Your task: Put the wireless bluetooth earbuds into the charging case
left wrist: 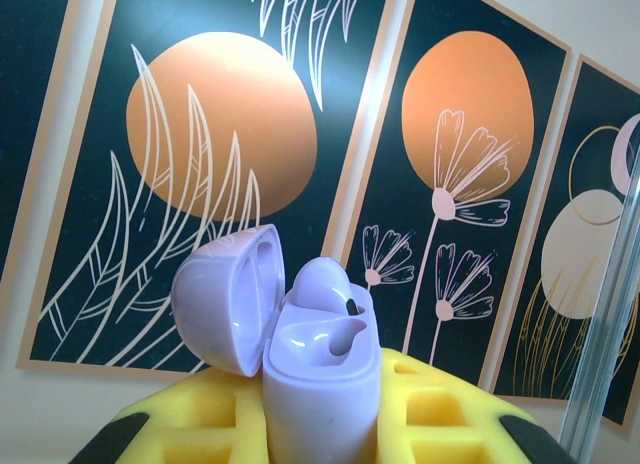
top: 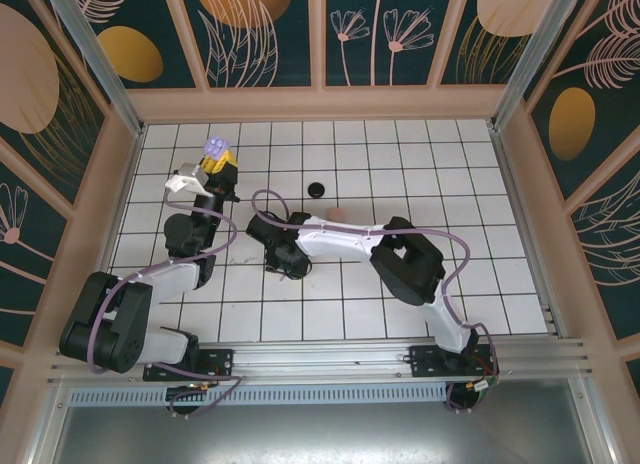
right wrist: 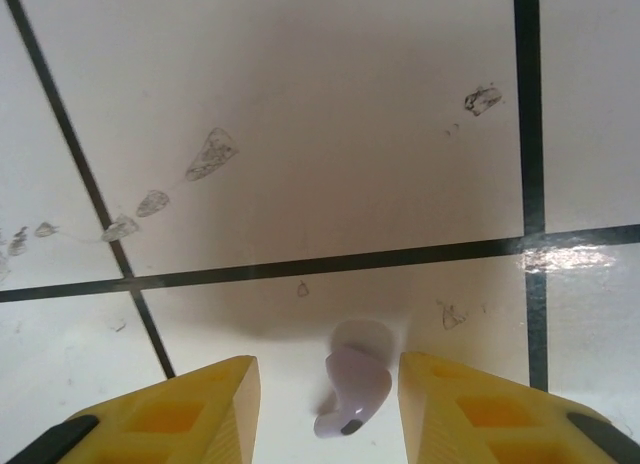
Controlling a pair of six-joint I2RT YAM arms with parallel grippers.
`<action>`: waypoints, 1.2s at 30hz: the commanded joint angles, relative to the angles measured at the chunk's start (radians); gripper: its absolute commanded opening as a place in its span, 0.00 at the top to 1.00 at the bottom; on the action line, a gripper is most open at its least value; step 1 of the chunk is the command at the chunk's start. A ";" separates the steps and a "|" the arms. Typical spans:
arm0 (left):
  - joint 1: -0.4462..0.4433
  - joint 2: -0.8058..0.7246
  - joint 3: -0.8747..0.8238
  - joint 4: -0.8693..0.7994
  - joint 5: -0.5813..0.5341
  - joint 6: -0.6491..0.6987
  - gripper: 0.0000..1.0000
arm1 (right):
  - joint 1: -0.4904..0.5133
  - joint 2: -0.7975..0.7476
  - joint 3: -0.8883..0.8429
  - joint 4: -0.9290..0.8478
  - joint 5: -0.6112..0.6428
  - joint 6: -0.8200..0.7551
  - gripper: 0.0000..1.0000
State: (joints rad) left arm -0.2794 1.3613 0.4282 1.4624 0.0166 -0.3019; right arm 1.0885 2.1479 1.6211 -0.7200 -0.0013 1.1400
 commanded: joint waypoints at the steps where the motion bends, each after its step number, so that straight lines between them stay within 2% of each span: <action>1: 0.009 0.005 -0.002 0.059 0.003 -0.020 1.00 | 0.005 0.024 0.020 -0.039 -0.011 0.005 0.61; 12: 0.009 0.009 -0.003 0.064 0.010 -0.022 1.00 | -0.001 0.041 0.031 -0.040 -0.016 -0.016 0.69; 18: 0.008 0.008 -0.003 0.062 0.013 -0.023 1.00 | -0.001 0.041 0.039 -0.045 -0.013 -0.028 0.78; 23: 0.009 0.001 -0.003 0.054 0.015 -0.029 1.00 | -0.001 0.034 0.040 -0.042 0.002 -0.038 0.80; 26: 0.009 -0.008 0.000 0.038 0.018 -0.029 1.00 | 0.000 0.018 0.034 -0.036 0.012 -0.044 0.84; 36: 0.009 -0.056 0.021 -0.043 0.055 -0.034 1.00 | -0.013 -0.111 -0.068 0.021 0.121 -0.063 0.85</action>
State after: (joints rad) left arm -0.2794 1.3392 0.4282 1.4288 0.0448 -0.3202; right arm 1.0847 2.1246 1.5848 -0.7147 0.0574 1.0988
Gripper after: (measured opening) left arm 0.216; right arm 0.156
